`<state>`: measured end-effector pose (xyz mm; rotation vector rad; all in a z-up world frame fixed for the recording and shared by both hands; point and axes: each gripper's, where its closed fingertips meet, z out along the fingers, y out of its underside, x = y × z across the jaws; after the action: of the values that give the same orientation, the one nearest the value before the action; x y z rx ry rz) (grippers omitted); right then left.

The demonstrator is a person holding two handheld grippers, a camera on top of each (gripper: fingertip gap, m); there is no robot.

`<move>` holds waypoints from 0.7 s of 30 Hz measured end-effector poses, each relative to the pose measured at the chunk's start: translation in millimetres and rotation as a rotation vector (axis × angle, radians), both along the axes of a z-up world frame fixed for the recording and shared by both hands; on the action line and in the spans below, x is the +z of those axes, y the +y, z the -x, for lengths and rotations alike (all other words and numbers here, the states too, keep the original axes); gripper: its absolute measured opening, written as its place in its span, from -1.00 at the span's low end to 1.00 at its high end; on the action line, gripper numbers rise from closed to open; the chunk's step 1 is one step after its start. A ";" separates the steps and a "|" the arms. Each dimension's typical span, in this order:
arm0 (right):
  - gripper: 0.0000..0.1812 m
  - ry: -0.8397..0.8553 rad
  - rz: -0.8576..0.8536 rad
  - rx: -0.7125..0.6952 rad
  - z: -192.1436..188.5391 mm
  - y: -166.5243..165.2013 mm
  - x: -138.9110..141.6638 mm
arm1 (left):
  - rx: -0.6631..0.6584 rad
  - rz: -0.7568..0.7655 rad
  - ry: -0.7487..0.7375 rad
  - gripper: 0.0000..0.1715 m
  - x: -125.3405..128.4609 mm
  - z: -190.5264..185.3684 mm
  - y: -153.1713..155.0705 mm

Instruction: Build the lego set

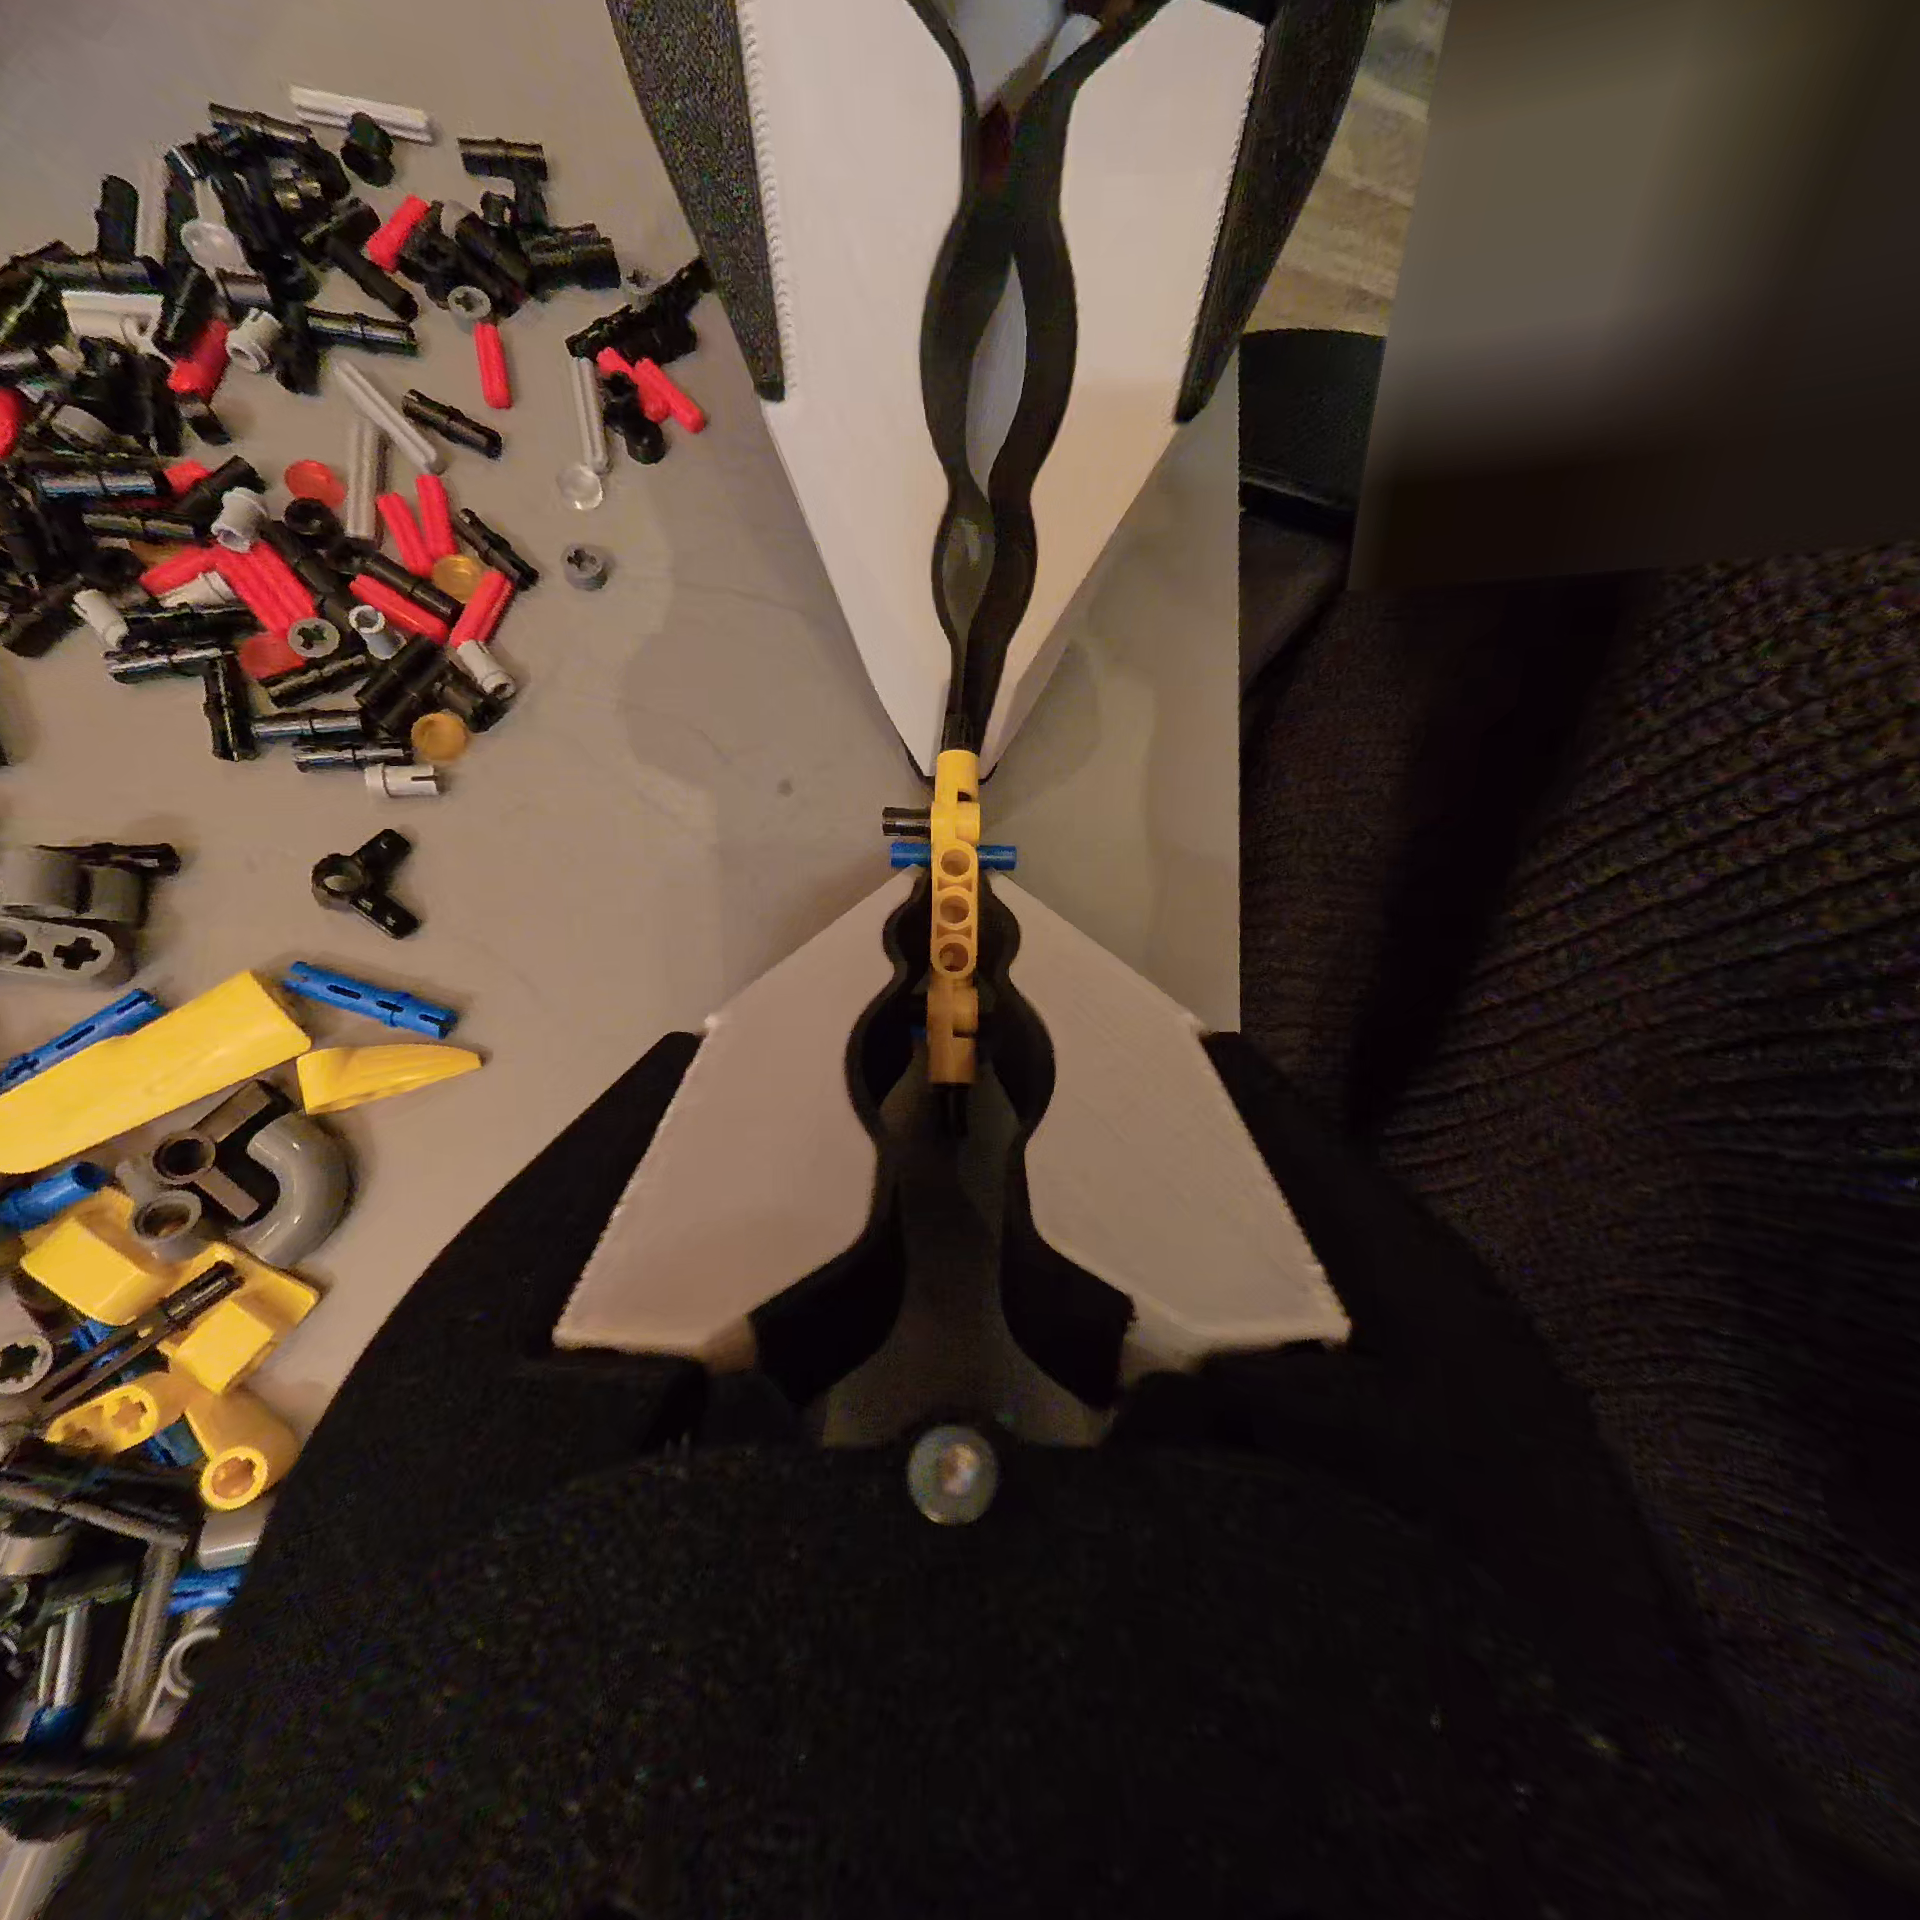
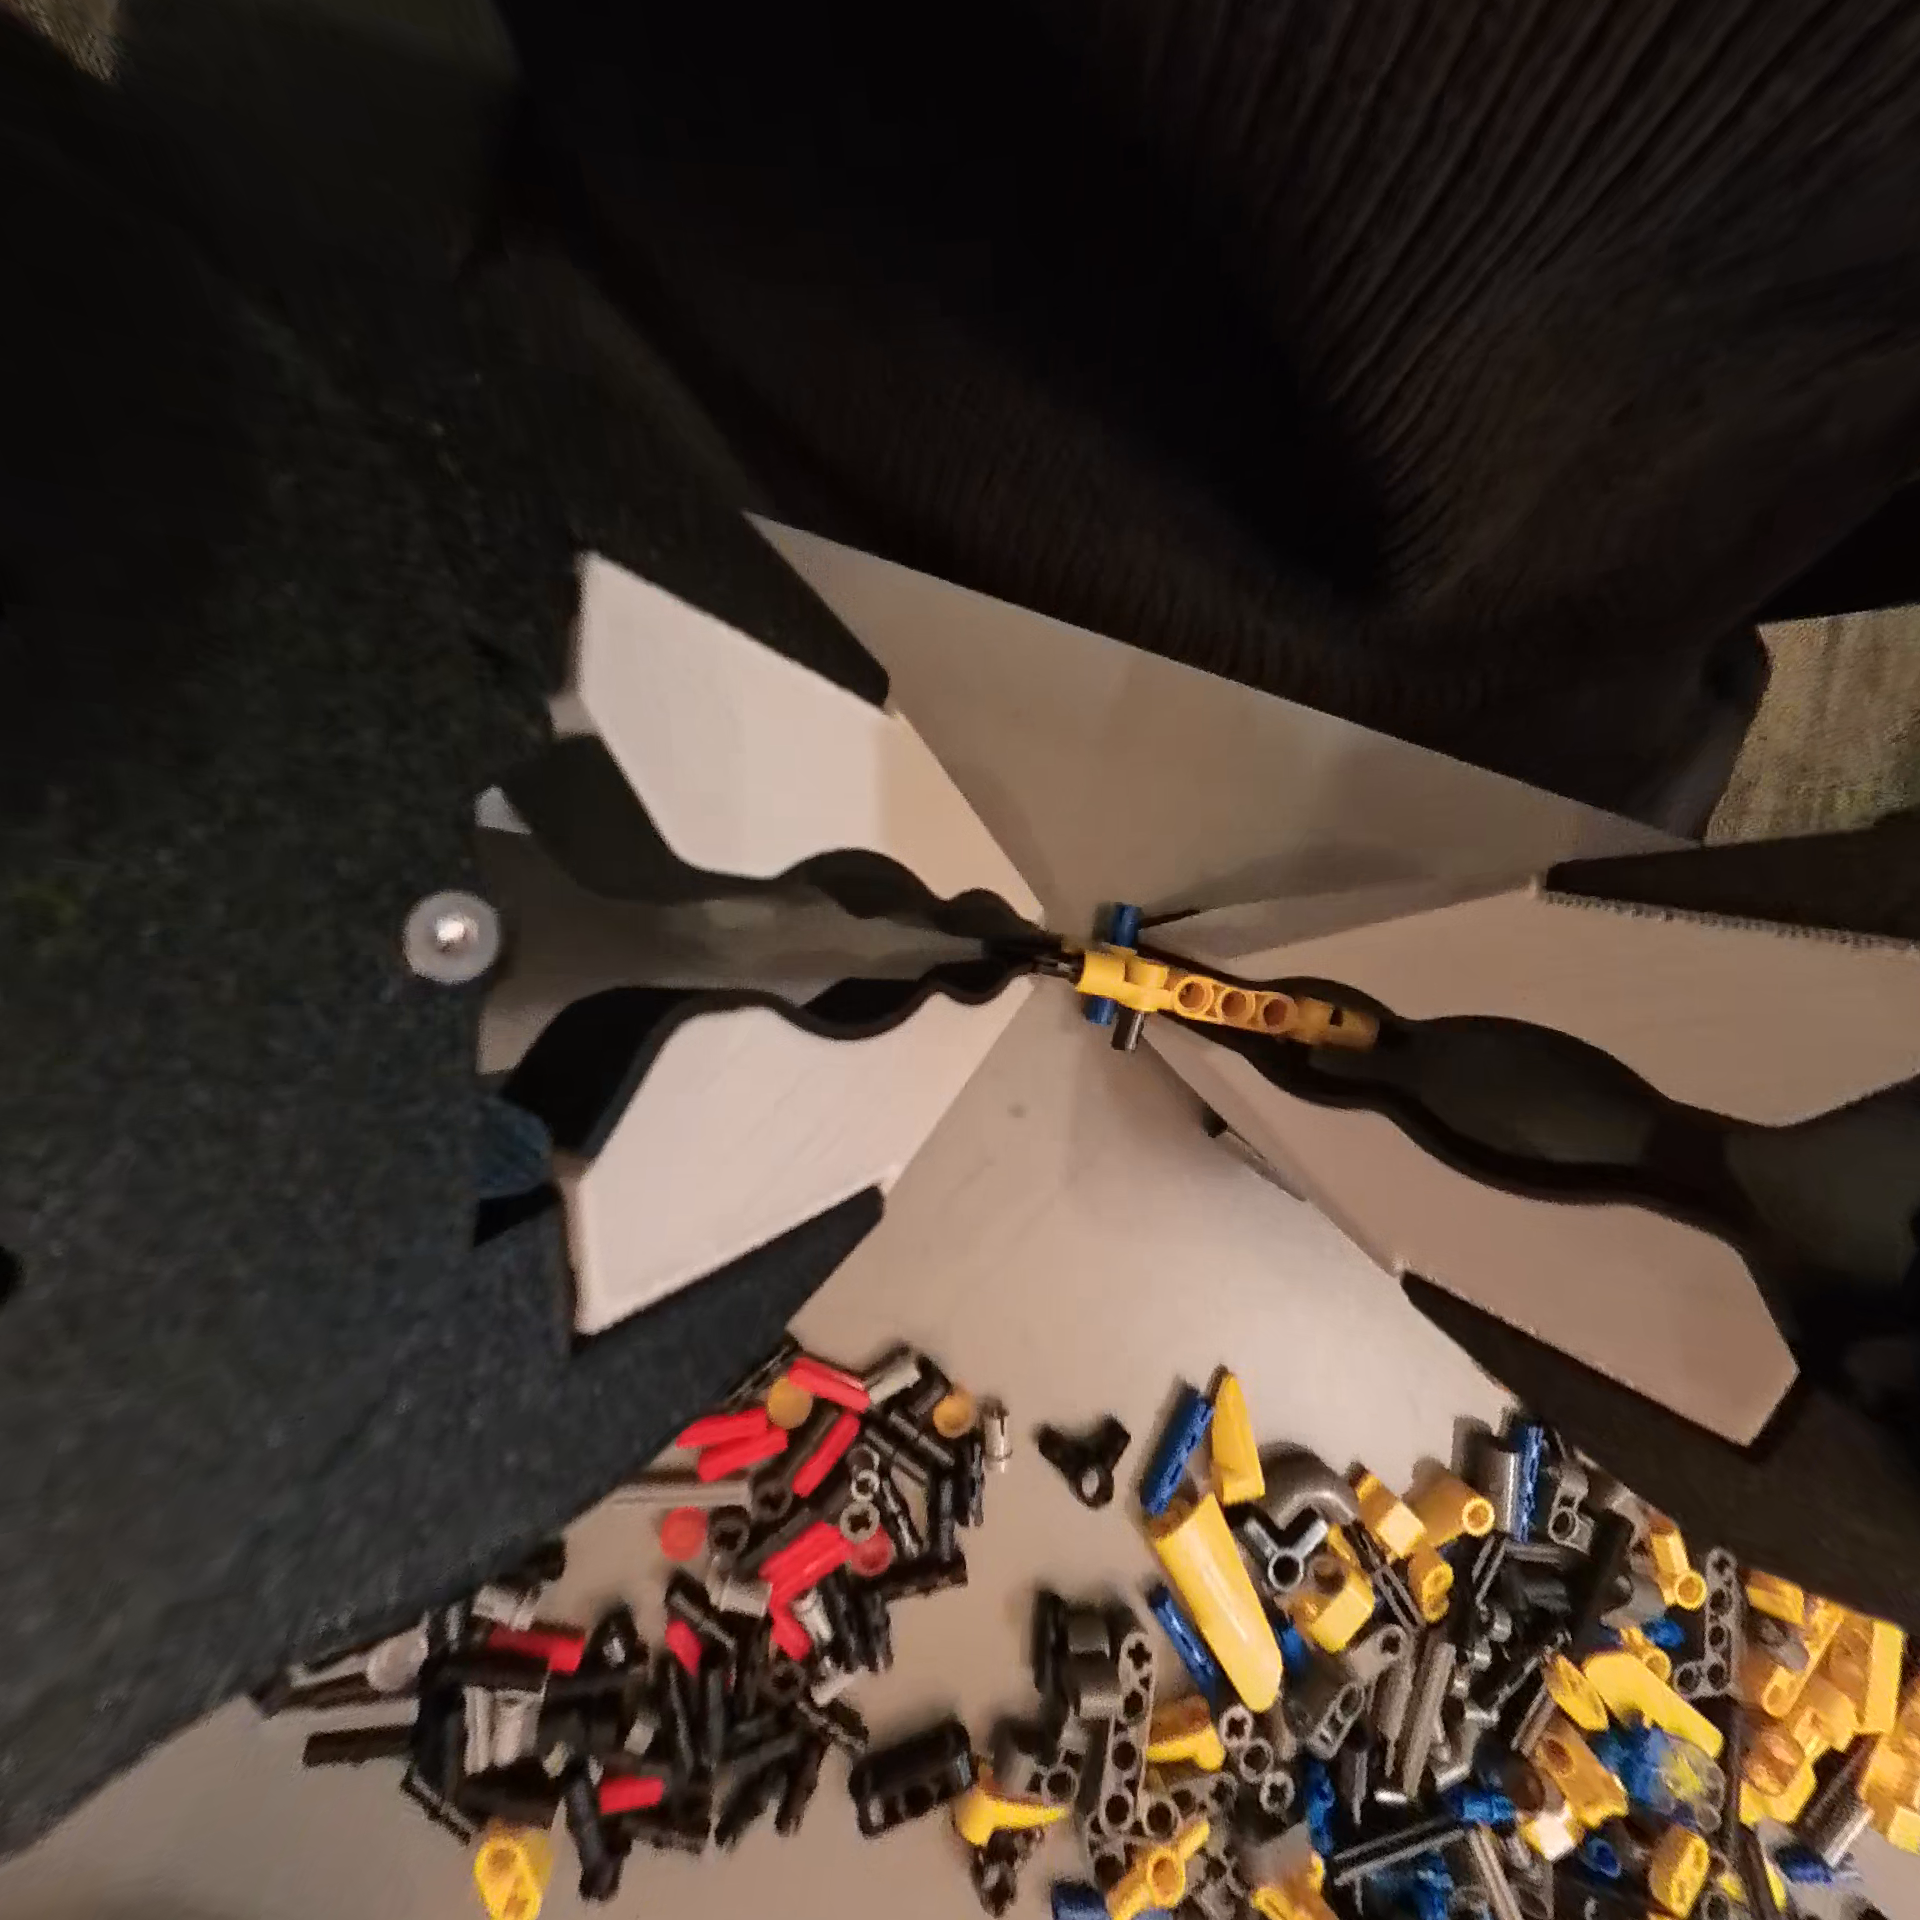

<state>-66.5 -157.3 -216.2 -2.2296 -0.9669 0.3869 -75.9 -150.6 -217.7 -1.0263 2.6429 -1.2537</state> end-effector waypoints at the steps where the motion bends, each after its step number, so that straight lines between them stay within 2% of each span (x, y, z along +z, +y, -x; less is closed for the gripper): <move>1: -0.99 0.003 -0.001 -0.005 0.0 0.0 0.0 | 0.002 -0.003 -0.004 -0.92 -0.1 0.0 -0.1; 8: -0.97 0.127 0.043 -0.071 0.1 0.1 0.4 | 0.006 0.007 0.006 -0.92 0.2 -0.2 -0.2; 15: -0.88 0.141 -0.001 -0.146 -2.7 -5.6 2.5 | 0.007 0.012 0.011 -0.92 0.3 -0.2 -0.3; 21: -0.95 0.129 -0.016 -0.171 -4.1 -4.6 -1.5 | 0.007 -0.001 -0.004 -0.92 0.1 -0.2 -0.3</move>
<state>-62.4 -161.9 -217.6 -2.2229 -0.7033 0.4373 -75.8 -150.9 -217.7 -1.0317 2.6343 -1.2521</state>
